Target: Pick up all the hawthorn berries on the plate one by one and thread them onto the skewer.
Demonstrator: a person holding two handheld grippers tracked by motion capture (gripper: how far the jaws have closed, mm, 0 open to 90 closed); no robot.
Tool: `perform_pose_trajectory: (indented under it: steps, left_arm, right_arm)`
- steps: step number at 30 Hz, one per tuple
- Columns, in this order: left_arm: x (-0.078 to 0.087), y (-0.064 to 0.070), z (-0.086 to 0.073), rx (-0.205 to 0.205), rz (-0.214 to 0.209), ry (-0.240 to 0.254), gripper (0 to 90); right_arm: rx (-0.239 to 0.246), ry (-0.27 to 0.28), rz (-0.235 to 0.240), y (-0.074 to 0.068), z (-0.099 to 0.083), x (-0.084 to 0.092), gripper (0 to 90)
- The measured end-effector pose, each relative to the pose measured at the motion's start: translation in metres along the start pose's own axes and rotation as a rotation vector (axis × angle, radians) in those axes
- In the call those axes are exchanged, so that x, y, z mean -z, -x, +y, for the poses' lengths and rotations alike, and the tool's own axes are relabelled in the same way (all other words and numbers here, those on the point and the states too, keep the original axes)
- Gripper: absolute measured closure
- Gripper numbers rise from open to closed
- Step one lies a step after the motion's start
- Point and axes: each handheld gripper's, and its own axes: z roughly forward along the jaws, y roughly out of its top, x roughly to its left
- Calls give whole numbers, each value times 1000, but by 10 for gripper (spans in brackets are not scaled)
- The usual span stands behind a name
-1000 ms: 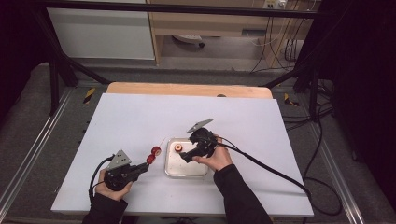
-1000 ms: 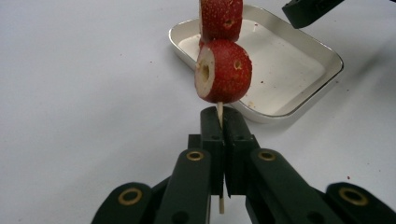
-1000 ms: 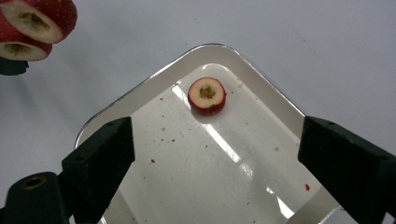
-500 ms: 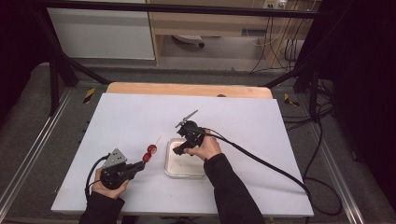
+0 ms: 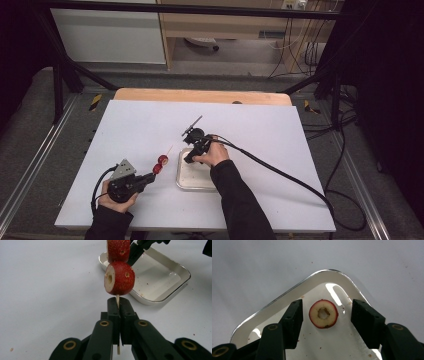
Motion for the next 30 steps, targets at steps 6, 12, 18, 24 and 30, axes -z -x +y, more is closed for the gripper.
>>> perform_pose_trajectory:
  steps: [6,12,18,24,30]
  left_arm:
    - [0,0,0,2,0,0,883]
    - [-1,2,0,-3,-2,-2,883]
    - [-1,2,0,-3,-3,-1,883]
    - [0,3,0,-4,0,6,883]
    - [2,5,1,-7,-1,17,883]
  right_arm:
    - [-2,-14,10,1,0,-6,488]
    - [-2,-23,20,2,0,-8,560]
    - [-11,-27,20,2,0,-7,611]
    - [-60,2,35,1,1,5,614]
    - [-149,77,60,-2,-3,28,614]
